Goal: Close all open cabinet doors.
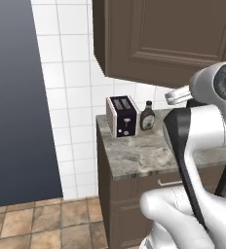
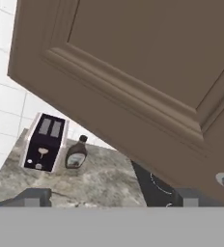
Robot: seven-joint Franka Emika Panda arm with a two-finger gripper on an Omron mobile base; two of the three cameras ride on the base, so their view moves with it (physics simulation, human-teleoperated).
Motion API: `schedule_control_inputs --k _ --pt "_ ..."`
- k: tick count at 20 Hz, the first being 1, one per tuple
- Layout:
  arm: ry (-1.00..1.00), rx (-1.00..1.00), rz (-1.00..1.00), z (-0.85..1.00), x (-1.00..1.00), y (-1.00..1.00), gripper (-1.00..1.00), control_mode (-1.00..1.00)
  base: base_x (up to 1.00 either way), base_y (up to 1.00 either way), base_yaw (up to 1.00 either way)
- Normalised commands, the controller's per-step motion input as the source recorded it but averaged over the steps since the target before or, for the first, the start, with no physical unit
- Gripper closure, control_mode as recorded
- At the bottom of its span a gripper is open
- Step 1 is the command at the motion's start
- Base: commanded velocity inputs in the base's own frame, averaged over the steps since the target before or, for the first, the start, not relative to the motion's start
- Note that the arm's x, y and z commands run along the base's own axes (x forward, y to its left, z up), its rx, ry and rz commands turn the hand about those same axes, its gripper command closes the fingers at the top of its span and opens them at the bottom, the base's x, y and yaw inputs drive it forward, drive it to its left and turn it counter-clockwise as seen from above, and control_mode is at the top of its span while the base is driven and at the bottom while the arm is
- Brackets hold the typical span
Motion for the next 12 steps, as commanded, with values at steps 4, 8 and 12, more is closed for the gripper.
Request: schedule_control_inputs --k 4,8,12 --pt "0.07 0.0 -0.01 0.56 0.43 -0.1 -1.0 -1.0 0.0 0.0 0.0" --pt "0.08 0.0 0.0 0.12 0.77 -0.12 -1.0 -1.0 0.0 0.0 0.0" --pt "0.11 0.0 0.0 -0.01 0.94 -0.15 -1.0 -1.0 0.0 0.0 0.0"
